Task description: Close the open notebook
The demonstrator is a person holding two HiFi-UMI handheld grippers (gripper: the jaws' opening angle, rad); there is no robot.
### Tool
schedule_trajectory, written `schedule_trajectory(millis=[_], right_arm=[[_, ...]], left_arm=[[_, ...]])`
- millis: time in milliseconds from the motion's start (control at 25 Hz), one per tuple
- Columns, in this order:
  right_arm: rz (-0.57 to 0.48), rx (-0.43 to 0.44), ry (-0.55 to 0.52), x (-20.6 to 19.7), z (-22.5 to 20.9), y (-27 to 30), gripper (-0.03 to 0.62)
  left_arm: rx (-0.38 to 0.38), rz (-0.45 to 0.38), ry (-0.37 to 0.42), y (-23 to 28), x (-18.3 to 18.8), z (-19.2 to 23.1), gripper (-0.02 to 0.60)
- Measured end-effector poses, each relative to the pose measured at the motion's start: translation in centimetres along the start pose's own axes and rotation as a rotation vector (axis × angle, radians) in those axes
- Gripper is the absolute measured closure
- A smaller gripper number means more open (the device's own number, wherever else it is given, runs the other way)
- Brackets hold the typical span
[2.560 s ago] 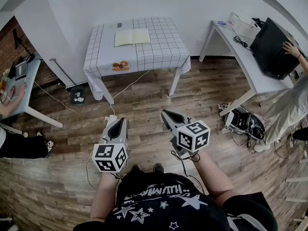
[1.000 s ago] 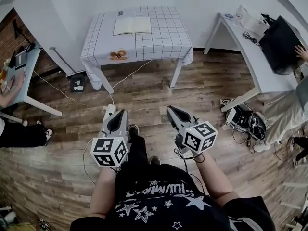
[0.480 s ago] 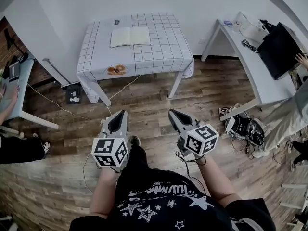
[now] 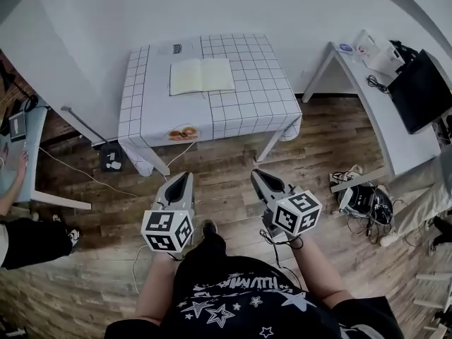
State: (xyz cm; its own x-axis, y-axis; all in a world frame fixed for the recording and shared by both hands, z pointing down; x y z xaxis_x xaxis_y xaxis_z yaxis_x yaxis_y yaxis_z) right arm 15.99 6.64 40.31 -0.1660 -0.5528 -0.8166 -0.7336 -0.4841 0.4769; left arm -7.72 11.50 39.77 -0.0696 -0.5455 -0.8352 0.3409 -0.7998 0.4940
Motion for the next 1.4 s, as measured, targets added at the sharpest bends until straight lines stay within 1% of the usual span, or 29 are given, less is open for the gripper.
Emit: schedule_trajectory(millis=[200, 280, 400, 560, 720, 880, 1120, 1400], right_arm=[[0.015, -0.023, 0.012, 2.7, -0.9, 4.5, 0.580], [0.015, -0.030, 0.007, 3.1, -1.1, 5.9, 0.580], [0.013, -0.036, -0.001, 3.5, -1.2, 8.0, 0.580], [0.033, -0.048, 0.001, 5.9, -0.7, 11.7, 0.580], [0.063, -0.052, -0.014, 6.0, -0.5, 13.2, 0.580], [0.067, -0.061, -0.006, 6.3, -1.3, 13.8, 0.580], [0.072, -0.035, -0.028, 8.1, -3.3, 16.4, 0.580], [0.105, 0.029, -0.116, 12.2, -6.6, 21.6, 0.580]], left_arm=[[-0.027, 0.019, 0.019, 2.8, 2.3, 3.8, 0.572], [-0.035, 0.026, 0.031, 3.6, 2.2, 4.7, 0.572], [-0.043, 0.027, 0.029, 4.2, 1.5, 5.8, 0.572], [-0.053, 0.050, 0.016, 5.2, 3.2, 9.7, 0.572], [-0.039, 0.050, -0.016, 5.6, 3.5, 11.8, 0.572], [-0.037, 0.044, -0.020, 6.5, 4.1, 12.6, 0.572], [0.003, 0.043, -0.020, 7.8, 5.1, 13.6, 0.572], [0.086, 0.048, -0.042, 11.1, 7.6, 15.8, 0.572]])
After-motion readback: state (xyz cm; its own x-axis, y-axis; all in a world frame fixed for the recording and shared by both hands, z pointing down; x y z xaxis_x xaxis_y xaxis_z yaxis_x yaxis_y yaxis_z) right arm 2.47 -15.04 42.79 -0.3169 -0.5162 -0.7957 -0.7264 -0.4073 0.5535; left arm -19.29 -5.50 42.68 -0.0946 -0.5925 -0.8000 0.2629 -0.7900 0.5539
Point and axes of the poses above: the fingertips, and each gripper's own axes: y forward along the fingers, z to its left, x out of its top, the point moved 7 cm from there along -y, backward along the fingers, and after that the axes turned 13 degrees about z, right-handed, at the moved point
